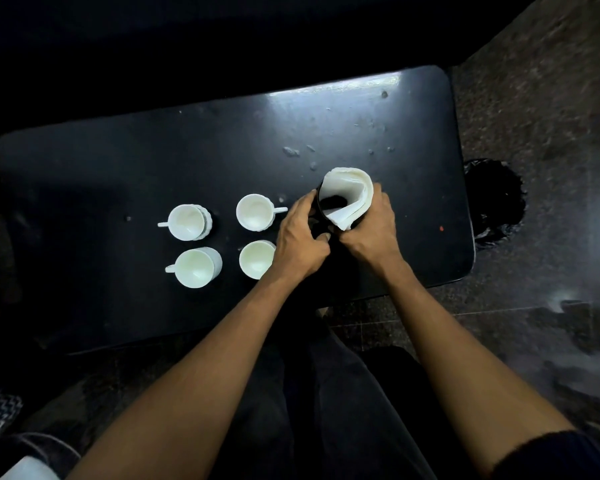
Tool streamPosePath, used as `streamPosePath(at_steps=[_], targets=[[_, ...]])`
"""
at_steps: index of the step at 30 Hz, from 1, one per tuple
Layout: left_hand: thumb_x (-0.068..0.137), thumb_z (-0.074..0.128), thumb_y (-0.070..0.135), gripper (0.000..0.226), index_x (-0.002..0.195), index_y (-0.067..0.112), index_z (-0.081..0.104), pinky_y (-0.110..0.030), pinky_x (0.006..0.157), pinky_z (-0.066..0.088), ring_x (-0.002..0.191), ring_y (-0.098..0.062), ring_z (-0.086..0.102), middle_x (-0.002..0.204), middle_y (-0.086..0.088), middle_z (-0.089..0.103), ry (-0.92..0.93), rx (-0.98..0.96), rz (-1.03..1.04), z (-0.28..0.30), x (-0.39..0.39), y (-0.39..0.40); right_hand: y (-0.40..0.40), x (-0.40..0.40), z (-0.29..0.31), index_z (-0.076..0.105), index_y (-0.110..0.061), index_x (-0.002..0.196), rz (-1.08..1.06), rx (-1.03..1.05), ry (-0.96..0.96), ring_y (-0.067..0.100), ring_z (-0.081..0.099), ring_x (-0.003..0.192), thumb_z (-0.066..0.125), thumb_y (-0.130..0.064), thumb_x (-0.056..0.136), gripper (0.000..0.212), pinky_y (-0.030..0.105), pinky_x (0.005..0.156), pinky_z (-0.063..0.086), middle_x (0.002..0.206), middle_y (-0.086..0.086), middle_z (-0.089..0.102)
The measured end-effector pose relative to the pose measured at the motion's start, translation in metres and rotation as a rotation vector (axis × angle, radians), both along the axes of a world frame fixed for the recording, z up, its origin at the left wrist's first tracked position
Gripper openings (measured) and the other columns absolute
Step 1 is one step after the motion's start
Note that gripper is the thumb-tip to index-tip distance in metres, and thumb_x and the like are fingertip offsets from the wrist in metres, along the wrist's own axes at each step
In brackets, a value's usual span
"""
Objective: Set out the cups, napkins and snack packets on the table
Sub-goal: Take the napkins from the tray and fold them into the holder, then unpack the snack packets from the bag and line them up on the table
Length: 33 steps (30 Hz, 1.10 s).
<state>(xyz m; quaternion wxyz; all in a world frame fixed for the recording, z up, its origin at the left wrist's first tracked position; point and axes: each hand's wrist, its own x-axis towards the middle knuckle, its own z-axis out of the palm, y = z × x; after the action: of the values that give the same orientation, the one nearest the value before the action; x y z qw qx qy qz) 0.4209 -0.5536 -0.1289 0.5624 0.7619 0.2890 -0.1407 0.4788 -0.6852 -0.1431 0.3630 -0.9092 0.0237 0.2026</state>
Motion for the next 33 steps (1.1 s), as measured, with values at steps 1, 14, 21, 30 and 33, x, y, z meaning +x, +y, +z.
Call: streamPosePath(at_steps=[1, 14, 21, 30, 33], targets=[[0.071, 0.065, -0.002, 0.081, 0.146, 0.021, 0.047, -0.041, 0.105, 0.051, 0.126, -0.014, 0.06, 0.137, 0.003, 0.062, 0.003, 0.0, -0.002, 0.0, 0.0, 0.0, 0.001, -0.001, 0.001, 0.047, -0.032, 0.12, -0.002, -0.002, 0.004, 0.016, 0.055, 0.106, 0.078, -0.042, 0.062, 0.067, 0.029, 0.084, 0.045, 0.114, -0.004, 0.054], [0.08, 0.064, 0.0, 0.067, 0.145, 0.012, 0.049, -0.036, 0.112, 0.043, 0.129, -0.023, 0.055, 0.14, -0.006, 0.056, 0.016, 0.173, -0.087, 0.024, -0.024, 0.01, 0.025, -0.047, 0.043, 0.061, -0.007, 0.102, -0.069, -0.212, 0.316, 0.035, 0.065, 0.099, 0.067, -0.026, 0.072, 0.036, 0.039, 0.082, 0.054, 0.104, 0.013, 0.067], [0.08, 0.065, -0.004, 0.053, 0.132, 0.009, 0.062, -0.039, 0.101, 0.05, 0.111, -0.024, 0.065, 0.122, -0.008, 0.067, -0.029, 0.235, 0.019, 0.079, -0.058, 0.06, 0.082, -0.075, 0.096, 0.068, -0.02, 0.085, -0.02, 0.018, 0.282, 0.023, 0.069, 0.088, 0.067, -0.019, 0.079, 0.007, 0.034, 0.082, 0.055, 0.089, 0.002, 0.074], [0.089, 0.056, 0.001, 0.045, 0.133, 0.009, 0.062, -0.043, 0.104, 0.05, 0.114, -0.024, 0.065, 0.128, -0.009, 0.066, 0.042, 0.345, 0.235, 0.131, -0.109, 0.172, 0.213, -0.085, 0.143, 0.069, -0.012, 0.097, 0.409, 0.119, 0.214, 0.029, 0.068, 0.094, 0.07, -0.019, 0.08, 0.019, 0.032, 0.081, 0.052, 0.096, 0.011, 0.074], [0.087, 0.055, -0.001, 0.052, 0.137, 0.01, 0.059, -0.041, 0.107, 0.049, 0.119, -0.021, 0.062, 0.131, -0.008, 0.063, 0.067, 0.361, 0.284, 0.135, -0.124, 0.207, 0.255, -0.091, 0.154, 0.067, -0.017, 0.092, 0.487, 0.136, 0.201, 0.021, 0.065, 0.084, 0.076, -0.03, 0.076, 0.022, 0.025, 0.07, 0.044, 0.088, 0.003, 0.072]])
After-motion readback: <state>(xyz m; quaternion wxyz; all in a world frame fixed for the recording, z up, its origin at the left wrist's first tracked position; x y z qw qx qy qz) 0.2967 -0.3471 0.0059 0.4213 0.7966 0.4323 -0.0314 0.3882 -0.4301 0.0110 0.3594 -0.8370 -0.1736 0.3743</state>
